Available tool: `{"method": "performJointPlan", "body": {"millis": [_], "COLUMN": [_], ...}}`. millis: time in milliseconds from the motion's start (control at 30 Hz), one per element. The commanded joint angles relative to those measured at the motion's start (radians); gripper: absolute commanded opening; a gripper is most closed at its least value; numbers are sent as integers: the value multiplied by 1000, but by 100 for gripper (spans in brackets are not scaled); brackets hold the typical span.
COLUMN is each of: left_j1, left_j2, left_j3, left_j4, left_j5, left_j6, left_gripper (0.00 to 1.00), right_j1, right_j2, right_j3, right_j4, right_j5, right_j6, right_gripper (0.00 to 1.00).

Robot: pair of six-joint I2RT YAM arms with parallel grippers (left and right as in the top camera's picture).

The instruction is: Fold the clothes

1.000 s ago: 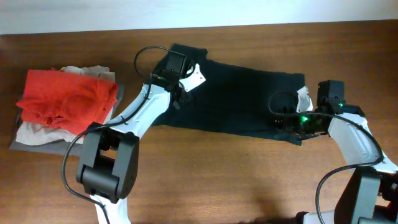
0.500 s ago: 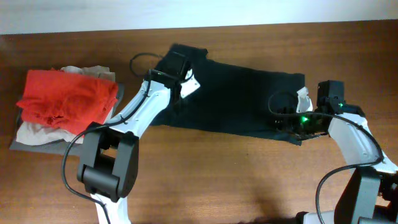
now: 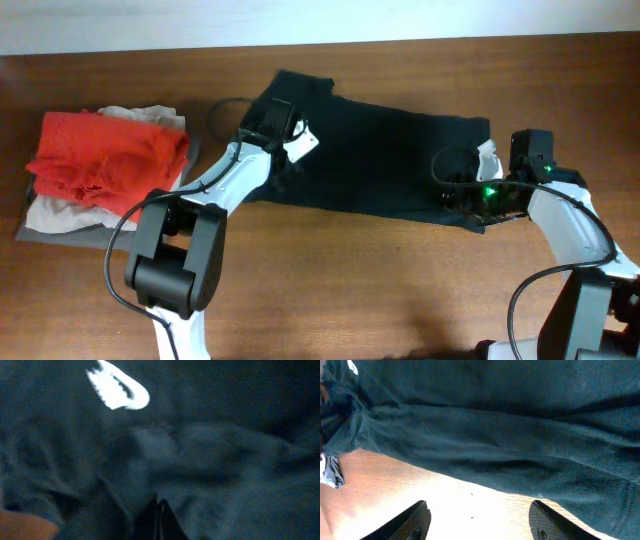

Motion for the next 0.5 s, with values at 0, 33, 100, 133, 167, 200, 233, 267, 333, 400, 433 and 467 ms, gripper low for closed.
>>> {"method": "performJointPlan", "body": {"millis": [0, 33, 100, 133, 167, 200, 233, 267, 333, 400, 433, 467], "left_j1": [15, 16, 17, 17, 17, 17, 17, 17, 17, 15, 15, 15], "left_j2": [22, 22, 22, 24, 26, 26, 26, 26, 25, 21, 18, 14], "left_j3": [-8, -8, -8, -8, -8, -7, -7, -5, 21, 74, 103, 127], "left_j4": [102, 143, 210, 239, 264, 283, 301, 308, 295, 203, 143, 92], "left_j5": [-80, -96, -98, -99, -100, -104, -121, -145, -211, -273, -280, -279], "left_j6": [17, 18, 41, 49, 53, 58, 58, 58, 57, 17, -21, -55], "left_gripper": [0, 0, 0, 1, 0, 0, 0, 0, 1, 1, 2, 2], "right_j1": [6, 6, 6, 6, 6, 6, 6, 6, 6, 6, 5, 4], "right_j2": [-17, -17, -17, -17, -17, -17, -17, -17, -17, -17, -17, -17], "right_j3": [12, 12, 12, 12, 12, 12, 12, 12, 12, 12, 13, 13], "right_j4": [3, 3, 3, 2, 2, 0, -1, -1, -2, -1, -1, 2], "right_j5": [8, 9, 8, 8, 8, 8, 8, 8, 8, 9, 9, 12], "right_j6": [-8, -8, -8, -8, -8, -8, -8, -8, -8, -8, -8, -8], "right_gripper": [68, 68, 68, 68, 68, 68, 68, 68, 68, 68, 68, 68]}}
